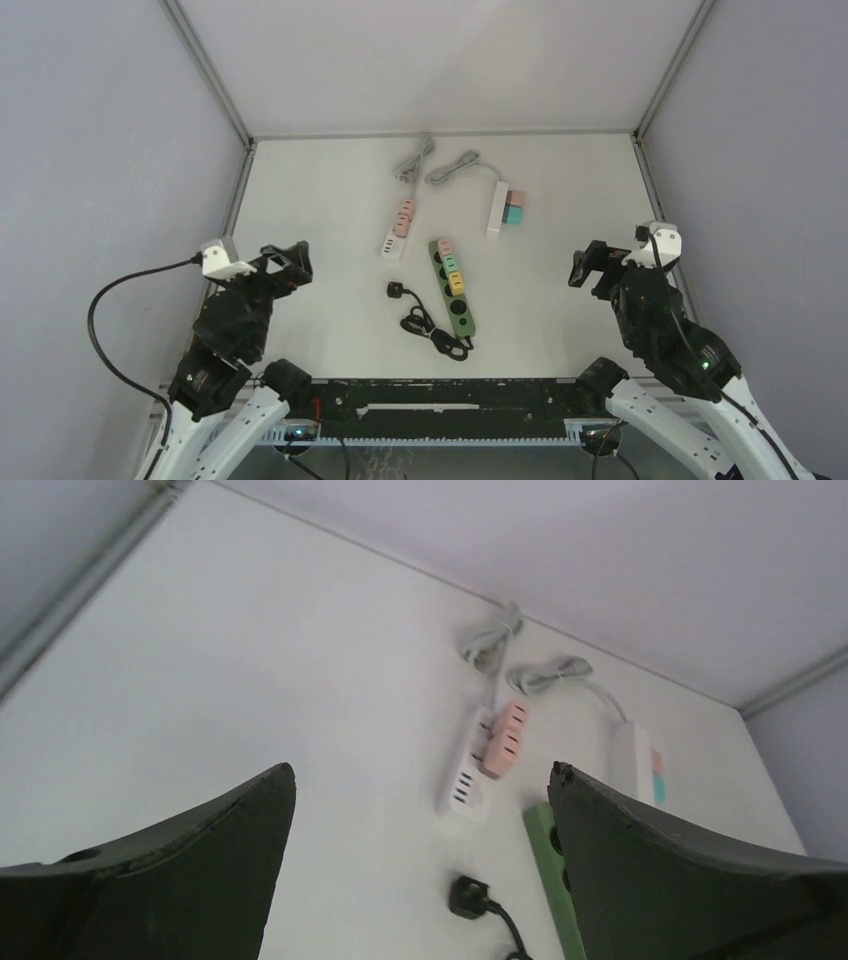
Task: Insert the plug
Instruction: Reset both arms
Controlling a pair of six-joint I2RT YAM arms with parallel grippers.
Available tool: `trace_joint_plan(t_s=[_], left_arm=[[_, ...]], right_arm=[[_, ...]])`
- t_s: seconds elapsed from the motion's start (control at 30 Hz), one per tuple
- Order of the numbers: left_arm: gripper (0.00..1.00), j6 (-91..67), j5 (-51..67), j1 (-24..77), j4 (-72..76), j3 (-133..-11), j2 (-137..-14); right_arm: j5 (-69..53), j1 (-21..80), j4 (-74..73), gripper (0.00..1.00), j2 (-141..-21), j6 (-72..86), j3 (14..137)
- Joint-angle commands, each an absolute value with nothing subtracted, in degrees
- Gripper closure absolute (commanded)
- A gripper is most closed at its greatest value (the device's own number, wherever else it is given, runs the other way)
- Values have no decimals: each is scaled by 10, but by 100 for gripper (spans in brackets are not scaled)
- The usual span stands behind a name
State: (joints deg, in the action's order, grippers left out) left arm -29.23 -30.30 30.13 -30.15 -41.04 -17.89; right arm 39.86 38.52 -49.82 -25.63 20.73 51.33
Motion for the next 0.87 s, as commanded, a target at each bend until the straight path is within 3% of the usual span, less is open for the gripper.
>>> trace_joint_plan(t_s=[0.0,0.83], left_arm=[[0,-194,-390,298,-269,-408,-146],[0,-190,-318,210,-263,-371,-126]], right_arm=[[413,375,-457,0,-251,162,494],[357,307,-419,0,-240,147,450]])
